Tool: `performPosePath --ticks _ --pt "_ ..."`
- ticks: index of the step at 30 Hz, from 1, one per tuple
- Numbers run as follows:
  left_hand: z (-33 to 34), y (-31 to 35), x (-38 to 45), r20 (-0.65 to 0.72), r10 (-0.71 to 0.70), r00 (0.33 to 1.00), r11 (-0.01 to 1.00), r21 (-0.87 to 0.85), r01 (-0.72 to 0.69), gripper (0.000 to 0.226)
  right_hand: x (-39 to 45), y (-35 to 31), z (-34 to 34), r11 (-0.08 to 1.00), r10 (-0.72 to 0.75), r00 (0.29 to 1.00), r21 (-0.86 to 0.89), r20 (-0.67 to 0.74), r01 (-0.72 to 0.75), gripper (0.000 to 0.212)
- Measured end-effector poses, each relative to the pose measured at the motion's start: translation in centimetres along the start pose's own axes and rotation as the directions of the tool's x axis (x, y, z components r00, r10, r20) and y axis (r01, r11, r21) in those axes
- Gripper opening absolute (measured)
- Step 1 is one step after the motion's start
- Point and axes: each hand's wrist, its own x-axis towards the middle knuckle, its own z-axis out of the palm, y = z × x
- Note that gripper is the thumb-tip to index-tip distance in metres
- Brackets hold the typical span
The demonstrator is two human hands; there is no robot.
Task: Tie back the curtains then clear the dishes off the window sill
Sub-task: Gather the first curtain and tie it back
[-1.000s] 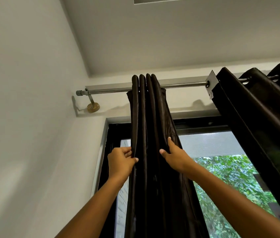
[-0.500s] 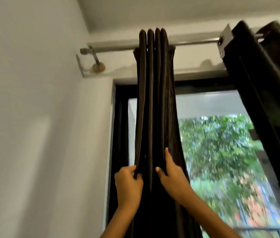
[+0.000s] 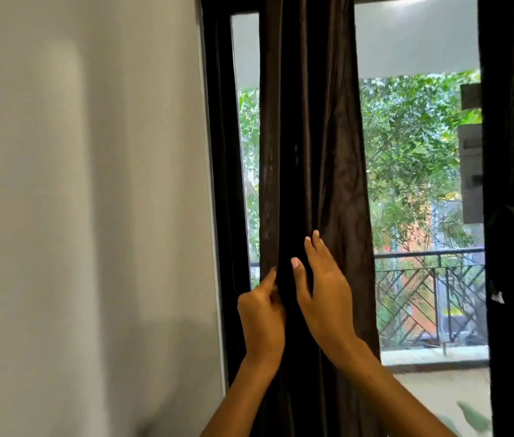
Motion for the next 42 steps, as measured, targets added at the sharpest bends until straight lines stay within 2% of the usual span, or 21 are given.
performPosePath --ticks 2,4,6,9,10,12,14,17,20,23,26,30,33,37,39,42 --pt "0.0 -0.3 -1.6 0.112 -0.238 0.965 0.917 -0.301 0.262 0.027 -1.5 -0.2 0.1 0.997 -0.036 0.997 -0.074 -0.063 0.032 0.051" --pt "0.3 -1.1 -3.1 0.154 -0.289 0.945 0.857 -0.399 0.327 0.03 -2.8 -0.2 0.2 0.99 -0.066 0.994 -0.134 -0.085 0.054 0.048" --pt "0.5 -2.1 -4.5 0.164 -0.323 0.932 0.817 -0.449 0.362 0.03 -3.9 -0.1 0.1 0.988 -0.031 0.997 -0.154 -0.077 0.019 0.044" --pt "0.4 -2.9 -6.8 0.202 -0.348 0.916 0.838 -0.371 0.4 0.028 -4.9 0.9 0.2 0.977 0.129 0.992 -0.17 -0.003 -0.128 0.038" --pt "0.3 -3.5 -7.4 0.193 -0.324 0.926 0.866 -0.333 0.372 0.026 -5.2 1.4 0.2 0.968 0.176 0.984 -0.184 0.01 -0.172 0.035" --pt "0.0 -5.5 -8.2 0.18 -0.152 0.972 0.962 -0.197 0.187 0.029 -5.7 2.5 0.3 0.956 0.231 0.973 -0.183 -0.006 -0.228 0.028" --pt "-0.5 -7.5 -8.0 0.117 -0.048 0.992 0.996 -0.068 0.057 0.037 -6.4 3.6 0.3 0.953 0.252 0.967 -0.163 -0.037 -0.255 0.026" --pt "-0.7 -8.7 -5.4 0.014 -0.075 0.997 0.997 -0.009 0.075 0.037 -7.2 4.9 0.1 0.956 0.253 0.966 -0.137 -0.054 -0.258 0.023" --pt "0.2 -9.3 -1.8 0.138 -0.138 0.981 0.99 0.033 0.135 0.044 -7.3 5.3 0.0 0.966 0.243 0.968 -0.071 -0.053 -0.247 0.022" --pt "1.4 -10.2 1.0 0.313 -0.207 0.927 0.976 -0.002 0.219 0.055 -7.4 5.2 0.0 0.972 0.231 0.971 -0.04 -0.054 -0.234 0.022" --pt "1.9 -11.0 2.2 0.397 -0.255 0.882 0.955 -0.039 0.293 0.049 -7.5 5.4 0.0 0.973 0.227 0.972 -0.026 -0.065 -0.229 0.019" --pt "1.3 -11.3 1.9 0.261 -0.188 0.947 0.98 -0.02 0.199 0.024 -7.5 5.8 0.6 0.977 0.212 0.975 -0.02 -0.072 -0.214 0.018" --pt "-0.4 -10.9 1.6 0.201 -0.135 0.97 0.991 0.008 0.136 0.011 -7.6 5.9 1.8 0.98 0.197 0.979 -0.005 -0.058 -0.197 0.023" --pt "-3.3 -10.4 1.5 0.063 -0.049 0.997 0.99 0.137 0.04 0.016 -8.2 4.6 4.3 0.977 0.211 0.975 0.038 -0.064 -0.209 0.024" --pt "-4.4 -10.2 1.4 0.02 0.007 1.0 0.978 0.207 -0.011 0.02 -8.4 3.7 5.9 0.986 0.162 0.984 -0.015 -0.071 -0.163 0.024" --pt "-5.8 -9.8 1.0 -0.006 0.014 1.0 0.975 0.224 -0.012 0.034 -8.7 2.6 8.1 0.996 0.063 0.998 -0.067 -0.028 -0.065 0.034"
